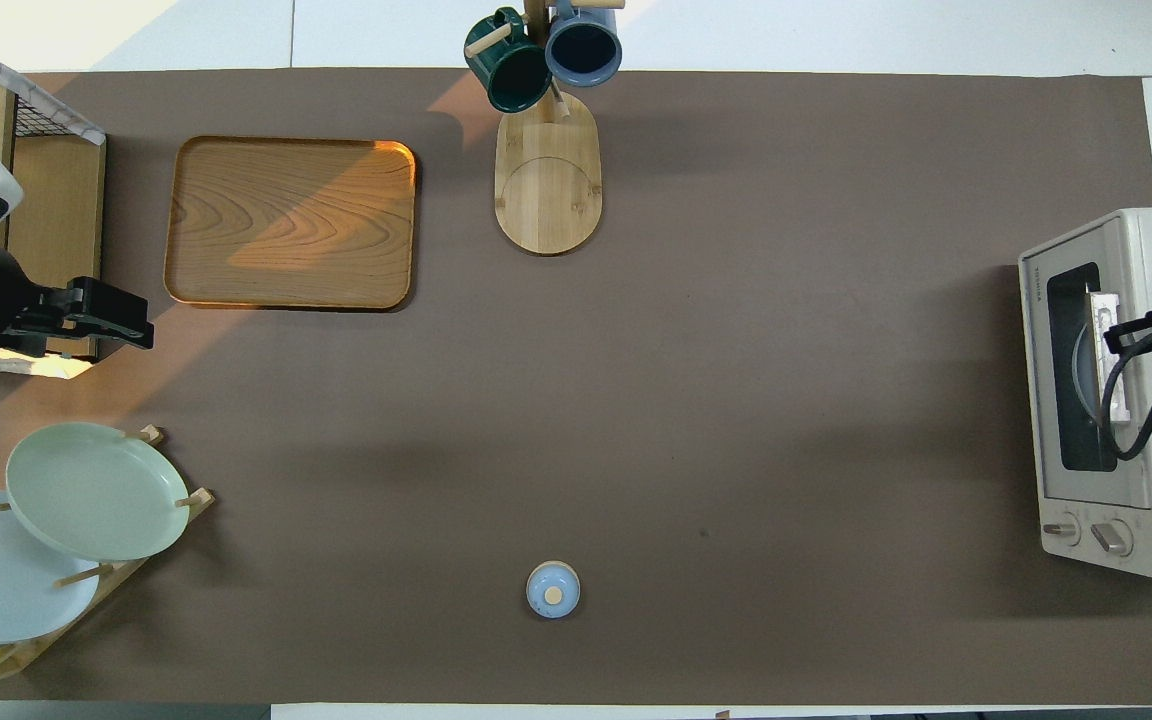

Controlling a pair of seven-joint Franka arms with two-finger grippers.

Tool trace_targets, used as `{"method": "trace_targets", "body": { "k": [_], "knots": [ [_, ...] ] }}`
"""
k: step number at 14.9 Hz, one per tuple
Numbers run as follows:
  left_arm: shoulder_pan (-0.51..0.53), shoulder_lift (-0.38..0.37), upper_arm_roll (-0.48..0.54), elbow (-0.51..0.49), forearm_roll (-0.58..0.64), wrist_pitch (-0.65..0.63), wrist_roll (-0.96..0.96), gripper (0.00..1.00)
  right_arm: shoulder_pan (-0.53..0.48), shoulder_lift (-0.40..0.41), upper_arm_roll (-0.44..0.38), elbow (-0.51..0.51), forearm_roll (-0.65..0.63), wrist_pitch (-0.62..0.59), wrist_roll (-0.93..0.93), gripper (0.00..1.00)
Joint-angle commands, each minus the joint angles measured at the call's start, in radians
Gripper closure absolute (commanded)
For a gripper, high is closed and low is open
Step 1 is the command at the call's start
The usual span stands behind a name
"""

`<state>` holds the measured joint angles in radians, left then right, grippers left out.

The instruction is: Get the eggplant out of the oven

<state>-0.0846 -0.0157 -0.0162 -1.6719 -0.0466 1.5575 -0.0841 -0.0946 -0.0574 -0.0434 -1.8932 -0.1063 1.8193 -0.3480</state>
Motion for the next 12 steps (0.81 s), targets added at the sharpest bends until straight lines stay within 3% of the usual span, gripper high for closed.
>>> {"method": "trace_targets", "body": {
  "k": [1,12],
  "knots": [
    [0.013,-0.018,-0.01,-0.014,0.019,-0.004,-0.009,0.0,-0.002,0.001,0.005,-0.064,-0.064,0.066,0.03,1.0],
    [0.013,-0.018,-0.01,-0.014,0.019,-0.002,-0.009,0.0,-0.001,0.021,0.007,-0.139,-0.142,0.15,0.029,1.0]
  ]
}}
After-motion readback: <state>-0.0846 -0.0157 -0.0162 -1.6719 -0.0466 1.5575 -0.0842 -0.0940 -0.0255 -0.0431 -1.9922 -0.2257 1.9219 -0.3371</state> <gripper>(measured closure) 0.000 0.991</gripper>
